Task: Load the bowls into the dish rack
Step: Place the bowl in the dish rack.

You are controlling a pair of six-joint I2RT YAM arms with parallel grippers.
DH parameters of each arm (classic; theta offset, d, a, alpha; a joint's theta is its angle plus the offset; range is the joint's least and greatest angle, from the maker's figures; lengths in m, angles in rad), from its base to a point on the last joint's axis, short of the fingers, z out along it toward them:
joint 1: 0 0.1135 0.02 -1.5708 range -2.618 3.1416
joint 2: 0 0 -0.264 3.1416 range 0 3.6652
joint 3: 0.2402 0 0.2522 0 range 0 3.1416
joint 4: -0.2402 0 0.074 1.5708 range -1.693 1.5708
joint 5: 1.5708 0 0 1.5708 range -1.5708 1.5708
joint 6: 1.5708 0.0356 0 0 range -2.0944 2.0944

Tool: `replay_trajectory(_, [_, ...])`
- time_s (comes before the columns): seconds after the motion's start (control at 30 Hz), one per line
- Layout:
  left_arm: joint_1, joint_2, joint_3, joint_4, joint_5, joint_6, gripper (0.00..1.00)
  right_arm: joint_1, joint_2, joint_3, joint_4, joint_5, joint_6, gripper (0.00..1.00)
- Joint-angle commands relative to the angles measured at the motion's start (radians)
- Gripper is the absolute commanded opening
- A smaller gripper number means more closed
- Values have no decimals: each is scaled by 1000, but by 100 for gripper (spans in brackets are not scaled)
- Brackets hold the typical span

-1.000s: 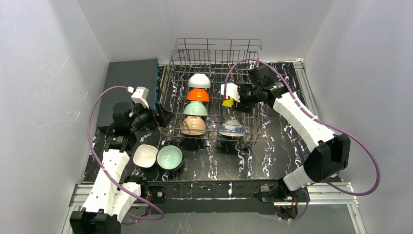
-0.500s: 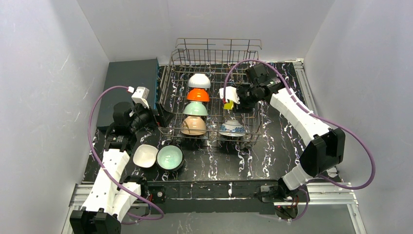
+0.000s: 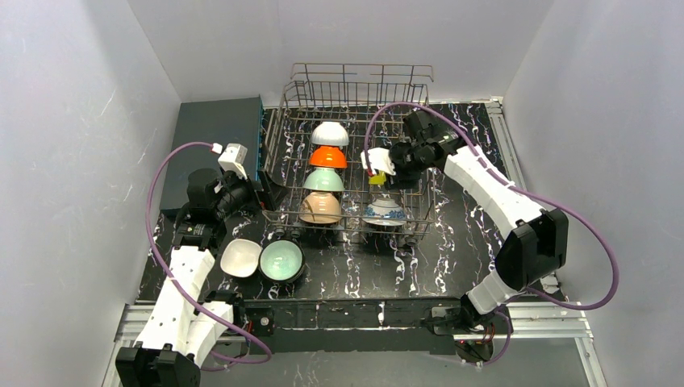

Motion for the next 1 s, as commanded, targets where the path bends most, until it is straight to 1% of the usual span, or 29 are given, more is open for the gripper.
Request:
replay_trajectory(0.0, [5, 3, -7, 10, 25, 1, 98, 12, 12, -10, 36, -34, 3, 1])
replay_trajectory(0.23, [5, 5, -7, 8, 24, 0, 98, 25, 2, -40, 94, -28, 52, 1])
replay_trajectory(0.5, [5, 8, -6, 6, 25, 0, 98, 25, -133, -113, 270, 14, 132, 1])
replay_trajectory(0.7, [4, 8, -6, 5, 26, 1, 98, 25, -175, -110, 279, 14, 157, 1])
replay_trajectory(0.97, [5, 8, -7, 5, 25, 3, 98, 25, -152, -106, 256, 18, 167, 1])
